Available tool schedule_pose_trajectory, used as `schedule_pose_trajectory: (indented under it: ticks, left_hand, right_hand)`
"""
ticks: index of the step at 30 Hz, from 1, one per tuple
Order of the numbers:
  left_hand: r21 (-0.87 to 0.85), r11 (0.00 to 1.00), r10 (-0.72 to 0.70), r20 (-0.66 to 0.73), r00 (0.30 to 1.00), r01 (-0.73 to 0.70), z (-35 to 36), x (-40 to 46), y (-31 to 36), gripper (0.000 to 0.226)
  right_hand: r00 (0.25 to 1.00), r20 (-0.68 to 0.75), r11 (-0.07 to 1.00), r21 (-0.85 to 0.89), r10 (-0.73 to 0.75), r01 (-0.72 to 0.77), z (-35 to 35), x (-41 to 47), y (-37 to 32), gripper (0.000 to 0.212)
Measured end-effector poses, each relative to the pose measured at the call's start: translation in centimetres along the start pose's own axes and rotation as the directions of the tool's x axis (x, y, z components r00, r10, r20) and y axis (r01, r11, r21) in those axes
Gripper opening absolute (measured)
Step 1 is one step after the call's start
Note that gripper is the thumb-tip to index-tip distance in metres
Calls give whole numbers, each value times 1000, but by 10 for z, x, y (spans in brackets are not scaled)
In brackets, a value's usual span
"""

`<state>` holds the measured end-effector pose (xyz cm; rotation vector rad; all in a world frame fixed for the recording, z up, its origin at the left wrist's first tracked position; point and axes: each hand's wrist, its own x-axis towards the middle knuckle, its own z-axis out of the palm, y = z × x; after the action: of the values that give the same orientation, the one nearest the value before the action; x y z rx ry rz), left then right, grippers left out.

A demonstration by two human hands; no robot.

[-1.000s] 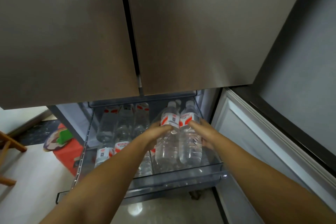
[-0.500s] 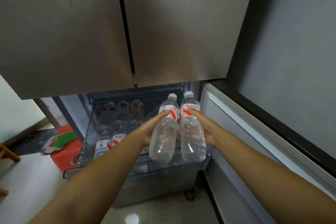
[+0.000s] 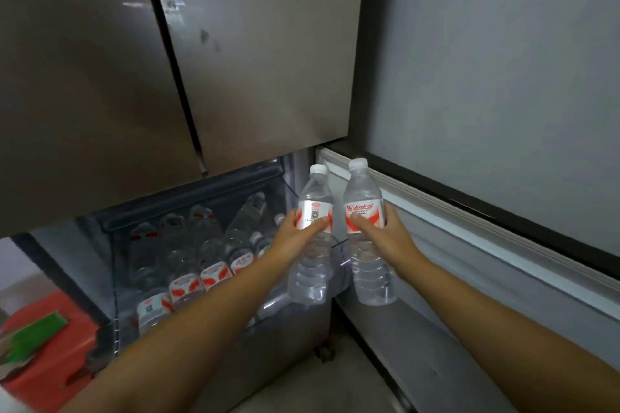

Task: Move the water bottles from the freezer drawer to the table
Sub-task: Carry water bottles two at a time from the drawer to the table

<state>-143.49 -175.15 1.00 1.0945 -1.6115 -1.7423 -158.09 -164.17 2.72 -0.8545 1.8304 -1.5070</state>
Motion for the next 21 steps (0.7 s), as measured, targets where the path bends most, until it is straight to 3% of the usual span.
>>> schedule_pose_trajectory:
  ticks: [4,12,16,21]
  left_hand:
    - [67,998,12,70,998,-16,-10,-15,-13,56]
    - [160,986,1,296,955,-51,18,-54,-41,51]
    - [217,971,-11,447,895,-96,62,-83,-52,44]
    - [256,952,-29,615,788,-165,122,-139,-59,52]
  right_hand:
    - [983,-184,998,-52,20,-30,-1,-42,12,50]
    - [903,-409,983,-62,133,-173,-21,-137,48,49]
    - [812,-560,977,-22,165,-214,-50,-196,63,51]
    - [690,-694,967,40,207,-250,-89,-272,82,54]
